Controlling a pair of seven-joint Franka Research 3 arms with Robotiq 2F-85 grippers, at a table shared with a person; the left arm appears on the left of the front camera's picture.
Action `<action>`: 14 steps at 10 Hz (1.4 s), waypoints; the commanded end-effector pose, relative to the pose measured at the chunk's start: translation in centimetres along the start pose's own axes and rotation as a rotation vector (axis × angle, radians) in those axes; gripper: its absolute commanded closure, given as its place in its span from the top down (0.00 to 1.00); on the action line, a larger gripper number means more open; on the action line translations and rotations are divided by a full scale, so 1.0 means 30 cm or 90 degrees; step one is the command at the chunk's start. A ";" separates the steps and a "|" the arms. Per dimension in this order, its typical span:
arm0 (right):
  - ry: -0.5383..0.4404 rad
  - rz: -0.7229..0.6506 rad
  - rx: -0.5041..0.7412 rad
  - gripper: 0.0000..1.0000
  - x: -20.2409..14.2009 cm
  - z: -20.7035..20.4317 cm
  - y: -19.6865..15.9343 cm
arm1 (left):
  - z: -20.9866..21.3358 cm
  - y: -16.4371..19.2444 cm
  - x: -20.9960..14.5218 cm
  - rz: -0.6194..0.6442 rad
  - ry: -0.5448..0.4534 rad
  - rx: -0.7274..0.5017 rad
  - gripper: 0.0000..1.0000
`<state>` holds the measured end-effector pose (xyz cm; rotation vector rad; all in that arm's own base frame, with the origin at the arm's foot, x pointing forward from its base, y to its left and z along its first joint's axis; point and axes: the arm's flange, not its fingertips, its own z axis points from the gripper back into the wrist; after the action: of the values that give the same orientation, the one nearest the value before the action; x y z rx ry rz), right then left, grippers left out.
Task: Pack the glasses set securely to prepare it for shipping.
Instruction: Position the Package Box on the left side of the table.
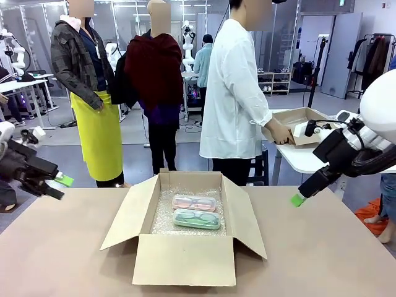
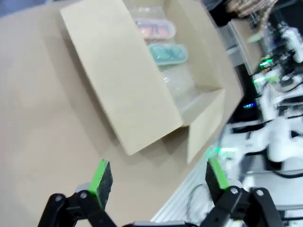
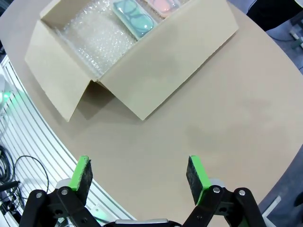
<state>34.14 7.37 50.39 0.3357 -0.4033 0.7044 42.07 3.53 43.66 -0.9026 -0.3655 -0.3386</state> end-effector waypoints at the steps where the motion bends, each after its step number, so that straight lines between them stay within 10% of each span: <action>1: 0.007 -0.003 -0.001 1.00 -0.001 0.004 0.000 | -0.044 0.135 0.068 0.056 -0.027 -0.102 1.00; 14: 0.007 -0.003 -0.001 1.00 -0.001 0.004 0.000 | -0.431 0.535 0.160 0.263 -0.033 -0.213 1.00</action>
<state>34.14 7.35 50.39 0.3360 -0.4033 0.7043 54.63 1.70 27.54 -1.2325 -0.1659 0.0027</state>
